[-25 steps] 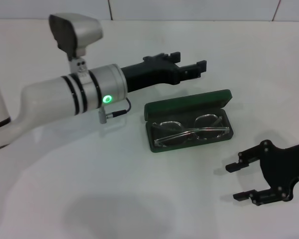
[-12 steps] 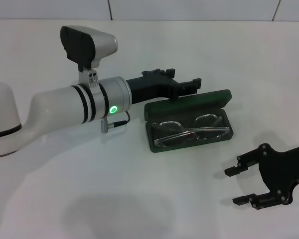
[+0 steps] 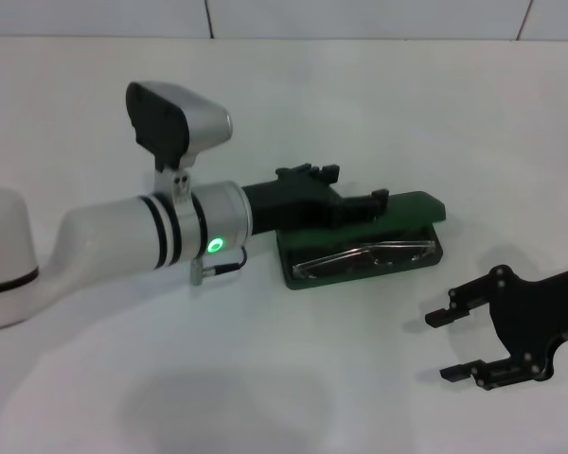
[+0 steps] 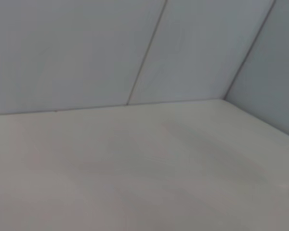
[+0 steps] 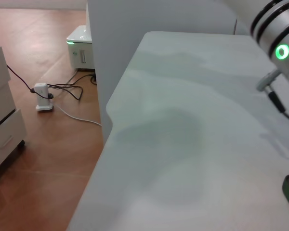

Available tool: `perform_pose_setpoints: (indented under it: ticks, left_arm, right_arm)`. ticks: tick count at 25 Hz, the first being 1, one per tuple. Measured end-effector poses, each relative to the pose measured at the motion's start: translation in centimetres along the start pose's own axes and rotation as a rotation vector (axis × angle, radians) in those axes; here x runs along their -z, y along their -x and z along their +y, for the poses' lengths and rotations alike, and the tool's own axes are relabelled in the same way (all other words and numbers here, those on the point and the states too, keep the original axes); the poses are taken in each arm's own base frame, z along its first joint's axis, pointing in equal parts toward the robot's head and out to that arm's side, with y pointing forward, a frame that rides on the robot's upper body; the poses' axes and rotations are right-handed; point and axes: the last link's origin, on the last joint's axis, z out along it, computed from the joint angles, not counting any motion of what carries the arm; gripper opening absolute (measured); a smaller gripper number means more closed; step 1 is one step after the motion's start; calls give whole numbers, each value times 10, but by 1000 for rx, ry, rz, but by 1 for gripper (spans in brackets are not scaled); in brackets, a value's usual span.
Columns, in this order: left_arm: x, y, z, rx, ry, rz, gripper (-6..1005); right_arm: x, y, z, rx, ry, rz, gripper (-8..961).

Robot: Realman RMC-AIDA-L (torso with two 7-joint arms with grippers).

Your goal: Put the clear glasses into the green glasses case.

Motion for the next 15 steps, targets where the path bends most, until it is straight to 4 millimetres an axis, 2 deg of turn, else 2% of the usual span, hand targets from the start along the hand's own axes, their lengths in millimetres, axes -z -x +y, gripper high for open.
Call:
perform_pose_setpoints:
  ticks: [4,9,12,15]
  left_arm:
    - [7,15,-2,-4,-15,-18,887]
    - [14,24,2,2,-4,7,888]
    - [23,19,11,-23,49,108,888]
    - [40,9,19,-66,110,279,888]
  right_arm:
    - [1,1,-2,4,-1,3,576]
    - [2,1,-3,8,-3,5,576]
    - [4,3,-5,11,-16,-2,576]
    - [9,5,-9,15,-55,-28,576]
